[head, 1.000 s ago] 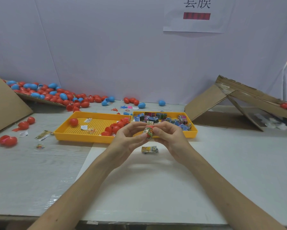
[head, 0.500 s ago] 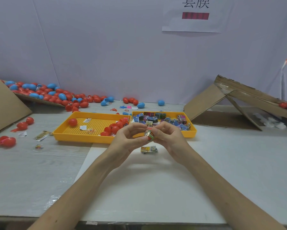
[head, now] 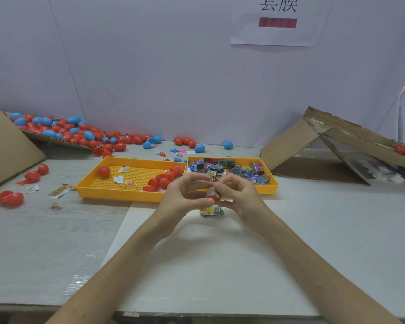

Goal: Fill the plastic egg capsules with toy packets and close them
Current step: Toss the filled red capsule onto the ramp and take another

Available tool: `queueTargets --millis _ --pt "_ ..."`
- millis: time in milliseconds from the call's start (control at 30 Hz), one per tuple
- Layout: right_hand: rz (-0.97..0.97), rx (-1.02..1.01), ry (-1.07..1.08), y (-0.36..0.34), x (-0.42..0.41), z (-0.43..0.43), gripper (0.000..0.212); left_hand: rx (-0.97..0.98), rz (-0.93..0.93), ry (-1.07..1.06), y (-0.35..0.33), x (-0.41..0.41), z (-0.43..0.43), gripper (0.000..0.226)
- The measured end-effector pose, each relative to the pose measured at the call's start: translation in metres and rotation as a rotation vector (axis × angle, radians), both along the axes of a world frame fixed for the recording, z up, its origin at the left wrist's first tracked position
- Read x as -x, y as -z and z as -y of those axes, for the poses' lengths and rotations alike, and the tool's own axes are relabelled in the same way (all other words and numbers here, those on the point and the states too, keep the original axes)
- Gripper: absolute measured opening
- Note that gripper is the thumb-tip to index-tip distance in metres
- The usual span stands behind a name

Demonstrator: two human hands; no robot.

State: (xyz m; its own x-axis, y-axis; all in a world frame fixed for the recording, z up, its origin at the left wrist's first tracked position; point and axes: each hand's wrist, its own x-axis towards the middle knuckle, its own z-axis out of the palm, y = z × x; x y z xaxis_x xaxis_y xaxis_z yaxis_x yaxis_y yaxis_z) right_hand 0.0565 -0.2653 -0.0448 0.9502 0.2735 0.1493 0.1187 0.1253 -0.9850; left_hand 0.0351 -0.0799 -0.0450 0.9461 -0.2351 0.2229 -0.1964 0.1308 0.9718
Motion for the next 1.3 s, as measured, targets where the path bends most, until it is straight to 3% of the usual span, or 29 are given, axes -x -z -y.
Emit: queueTargets --millis 67,200,333,533,1067,1300 --pt "-0.005 -0.023 0.012 0.0005 0.0003 -0.0005 0.036 -0.011 -0.006 -0.005 0.0001 0.0007 0.0006 0.056" --pt "-0.009 -0.036 0.016 0.0023 0.0004 0.0 0.017 0.011 -0.011 0.014 0.0004 -0.0002 -0.0006 0.056" --pt "-0.01 -0.027 0.047 0.0032 -0.0001 -0.001 0.031 0.003 -0.017 0.006 0.0 0.0009 0.0 0.052" --pt "-0.032 -0.029 0.027 -0.0003 -0.0013 0.0048 0.023 0.211 -0.103 0.06 0.0008 -0.0001 0.0041 0.032" --pt "0.071 -0.005 -0.006 -0.0025 -0.0002 0.0054 0.022 0.436 -0.205 0.232 -0.0019 0.0012 0.0016 0.04" --pt "0.056 0.019 0.039 -0.0003 0.0005 0.0042 0.023 0.285 -0.186 0.123 -0.0039 0.0025 0.0047 0.046"
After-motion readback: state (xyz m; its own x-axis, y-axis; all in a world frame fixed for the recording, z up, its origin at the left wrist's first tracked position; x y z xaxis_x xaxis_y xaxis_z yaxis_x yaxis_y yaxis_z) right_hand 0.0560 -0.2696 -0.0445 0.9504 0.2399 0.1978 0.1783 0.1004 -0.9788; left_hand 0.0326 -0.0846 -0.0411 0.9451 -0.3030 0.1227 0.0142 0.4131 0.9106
